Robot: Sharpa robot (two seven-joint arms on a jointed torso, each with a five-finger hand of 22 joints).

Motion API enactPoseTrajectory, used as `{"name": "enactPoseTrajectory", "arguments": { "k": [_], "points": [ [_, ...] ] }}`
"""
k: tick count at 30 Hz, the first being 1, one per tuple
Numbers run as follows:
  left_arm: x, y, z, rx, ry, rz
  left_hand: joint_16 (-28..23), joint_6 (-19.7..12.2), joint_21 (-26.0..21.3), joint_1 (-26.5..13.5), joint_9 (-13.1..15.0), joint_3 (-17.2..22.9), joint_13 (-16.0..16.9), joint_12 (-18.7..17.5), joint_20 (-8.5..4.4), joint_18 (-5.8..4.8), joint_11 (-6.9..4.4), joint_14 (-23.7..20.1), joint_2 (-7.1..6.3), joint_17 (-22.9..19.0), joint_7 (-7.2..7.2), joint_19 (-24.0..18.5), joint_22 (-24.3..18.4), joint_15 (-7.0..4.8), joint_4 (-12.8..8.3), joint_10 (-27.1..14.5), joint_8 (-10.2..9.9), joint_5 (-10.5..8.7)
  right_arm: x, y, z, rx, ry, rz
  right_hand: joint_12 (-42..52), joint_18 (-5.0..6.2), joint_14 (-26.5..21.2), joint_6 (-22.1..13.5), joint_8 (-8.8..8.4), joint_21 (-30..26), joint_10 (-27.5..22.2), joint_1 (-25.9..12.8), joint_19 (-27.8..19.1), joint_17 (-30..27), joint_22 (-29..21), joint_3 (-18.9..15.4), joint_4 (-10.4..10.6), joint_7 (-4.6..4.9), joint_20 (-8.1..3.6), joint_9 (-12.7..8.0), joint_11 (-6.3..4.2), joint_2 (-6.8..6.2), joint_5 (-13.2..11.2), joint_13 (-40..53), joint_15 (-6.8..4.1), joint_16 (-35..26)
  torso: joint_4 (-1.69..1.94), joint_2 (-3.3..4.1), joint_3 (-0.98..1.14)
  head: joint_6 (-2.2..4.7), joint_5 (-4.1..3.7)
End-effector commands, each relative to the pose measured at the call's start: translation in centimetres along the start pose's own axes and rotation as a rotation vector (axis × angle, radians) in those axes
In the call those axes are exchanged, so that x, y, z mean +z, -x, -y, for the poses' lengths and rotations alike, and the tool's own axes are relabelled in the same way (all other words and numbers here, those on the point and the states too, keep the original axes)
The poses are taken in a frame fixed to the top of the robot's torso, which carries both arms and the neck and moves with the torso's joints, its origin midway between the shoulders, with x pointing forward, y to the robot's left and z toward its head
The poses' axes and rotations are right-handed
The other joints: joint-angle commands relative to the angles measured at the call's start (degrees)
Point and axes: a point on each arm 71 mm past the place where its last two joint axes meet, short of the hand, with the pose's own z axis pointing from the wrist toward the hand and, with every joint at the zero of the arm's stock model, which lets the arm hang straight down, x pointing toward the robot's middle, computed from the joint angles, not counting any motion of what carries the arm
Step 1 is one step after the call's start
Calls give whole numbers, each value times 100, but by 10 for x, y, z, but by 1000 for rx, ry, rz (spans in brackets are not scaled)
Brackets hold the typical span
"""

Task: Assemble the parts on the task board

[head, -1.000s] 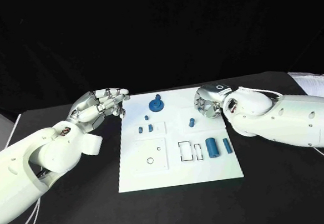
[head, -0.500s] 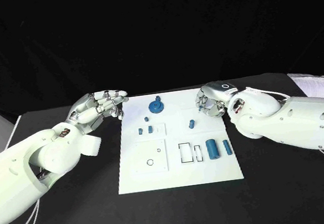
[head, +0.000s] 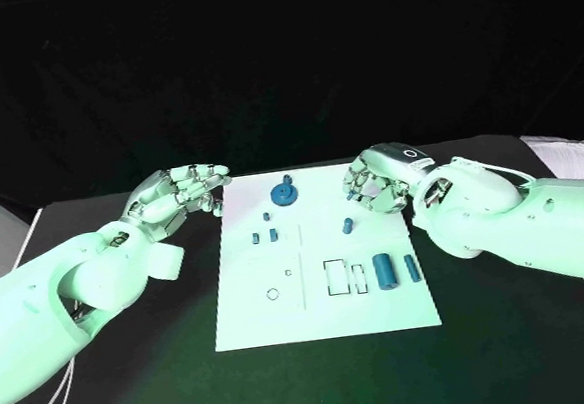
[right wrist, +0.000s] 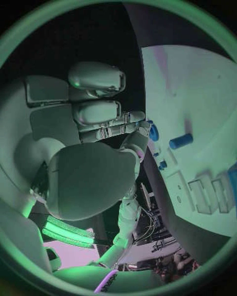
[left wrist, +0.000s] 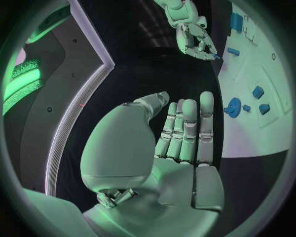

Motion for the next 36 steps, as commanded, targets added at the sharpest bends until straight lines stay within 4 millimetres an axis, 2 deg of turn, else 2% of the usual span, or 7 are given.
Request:
{"name": "enactPoseTrajectory", "arguments": {
  "k": [1,6,10,14,23,29,36],
  "points": [
    [2,-3,0,-5,-12,-1,15,-34,-1,30,-6,-8,-6,-28,-13,85,-7,22,22,8,0,45,4,13,-41,-28,-34,7,-1,-2,-17,34,58,10,17,-56,163,49,20,21,199,-1,17,5,7,29,-8,-4,-32,-7,-165,44,13,10,-40,33,7,-18,-13,-2,45],
    [4,-6,-1,-10,-14,-4,15,-34,-1,30,-6,-8,-6,-28,-13,85,-7,22,22,8,0,45,4,13,-41,-28,-34,7,-2,-9,-43,39,123,-11,15,-54,162,48,20,16,201,0,15,-2,3,33,-12,-4,-33,-4,-165,45,12,11,-40,31,2,-40,-29,-26,132],
    [6,-9,-1,-14,-16,-5,16,-34,0,25,-7,-9,-6,-29,-13,84,-6,22,23,8,2,45,5,14,-38,-26,-36,7,-1,-20,-62,30,164,-34,13,-57,162,46,20,29,202,2,20,-1,16,36,-14,-3,-33,-3,-165,47,12,11,-41,32,-8,-59,-45,-81,217],
    [7,-11,-1,-16,-22,-1,16,-34,0,20,-8,-12,-6,-30,-13,84,-4,22,23,9,7,46,5,15,-35,-25,-37,5,1,-34,-75,21,179,-60,11,-57,160,44,20,28,203,3,20,-15,16,41,-17,-3,-34,-1,-165,49,15,12,-41,25,-6,-63,-51,-105,266],
    [8,-15,0,-15,-32,8,15,-38,0,7,-10,-20,-8,-36,-13,83,1,21,15,10,14,46,6,18,-30,-30,-42,3,3,-66,-97,12,200,-123,2,-51,154,33,19,5,200,3,10,-56,-7,53,-25,2,-36,5,-162,52,20,12,-40,5,19,-44,-49,-171,353],
    [9,-18,0,-17,-35,5,14,-37,-1,-1,-11,-24,-9,-39,-12,83,5,19,14,10,22,45,6,20,-25,-33,-43,3,2,-79,-109,15,219,-159,-4,-52,153,28,17,10,197,3,12,-59,-2,59,-28,4,-36,7,-159,54,22,12,-39,5,14,-38,-48,-202,382],
    [9,-18,0,-15,-33,10,12,-40,-3,-8,-13,-29,-9,-42,-11,82,11,16,9,10,36,44,6,24,-22,-33,-47,2,2,-86,-115,12,228,-185,-4,-52,153,28,17,10,197,3,12,-59,-2,59,-28,4,-36,7,-159,54,22,12,-39,5,-2,-42,-48,-263,435]
  ]
}}
